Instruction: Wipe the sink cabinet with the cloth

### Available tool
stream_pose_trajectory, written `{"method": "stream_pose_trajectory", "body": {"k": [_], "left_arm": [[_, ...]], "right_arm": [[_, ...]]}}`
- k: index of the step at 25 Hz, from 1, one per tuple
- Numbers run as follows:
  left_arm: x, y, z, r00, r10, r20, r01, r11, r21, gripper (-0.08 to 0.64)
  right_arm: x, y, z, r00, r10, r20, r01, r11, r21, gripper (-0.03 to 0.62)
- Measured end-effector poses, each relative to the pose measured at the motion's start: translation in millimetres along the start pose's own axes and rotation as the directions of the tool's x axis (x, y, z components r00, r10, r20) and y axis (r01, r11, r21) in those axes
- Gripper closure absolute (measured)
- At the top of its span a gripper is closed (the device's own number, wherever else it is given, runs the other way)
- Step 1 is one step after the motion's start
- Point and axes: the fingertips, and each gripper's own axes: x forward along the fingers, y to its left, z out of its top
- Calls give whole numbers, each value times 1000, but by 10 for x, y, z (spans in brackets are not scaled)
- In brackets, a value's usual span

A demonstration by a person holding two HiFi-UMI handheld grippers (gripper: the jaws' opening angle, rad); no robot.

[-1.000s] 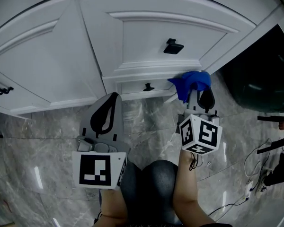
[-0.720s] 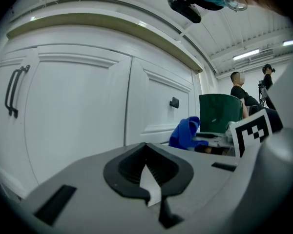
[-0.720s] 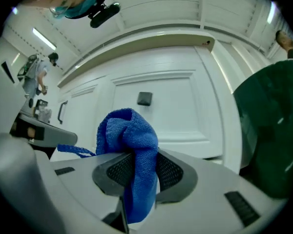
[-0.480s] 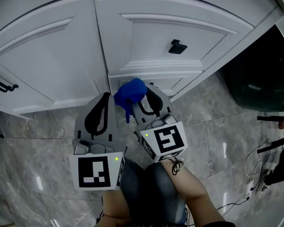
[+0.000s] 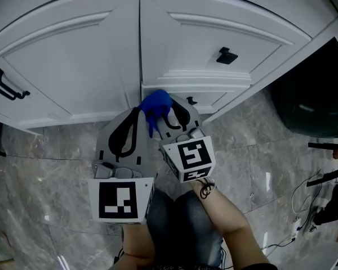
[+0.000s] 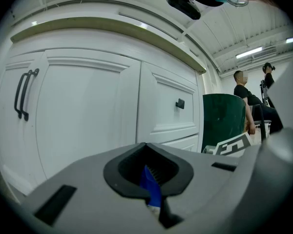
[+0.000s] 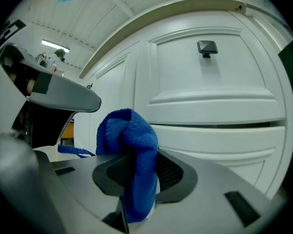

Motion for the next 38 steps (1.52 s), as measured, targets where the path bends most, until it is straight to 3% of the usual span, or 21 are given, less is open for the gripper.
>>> {"method": "stream_pose_trajectory", "body": {"k": [6, 19, 38], "left_arm": [[-18, -20, 8, 1000, -13, 0, 13, 1000, -15, 560], [-28, -72, -23, 999, -34, -23, 34, 999, 32, 560], [44, -120, -61, 998, -51, -27, 51, 999, 17, 560]], "right_arm": [[27, 7, -13, 1000, -13, -15, 12, 998, -56, 477], [15, -39, -53, 1000, -10, -26, 9, 999, -43, 477], [-84, -250, -92, 997, -64, -31, 62, 996, -64, 477]]}}
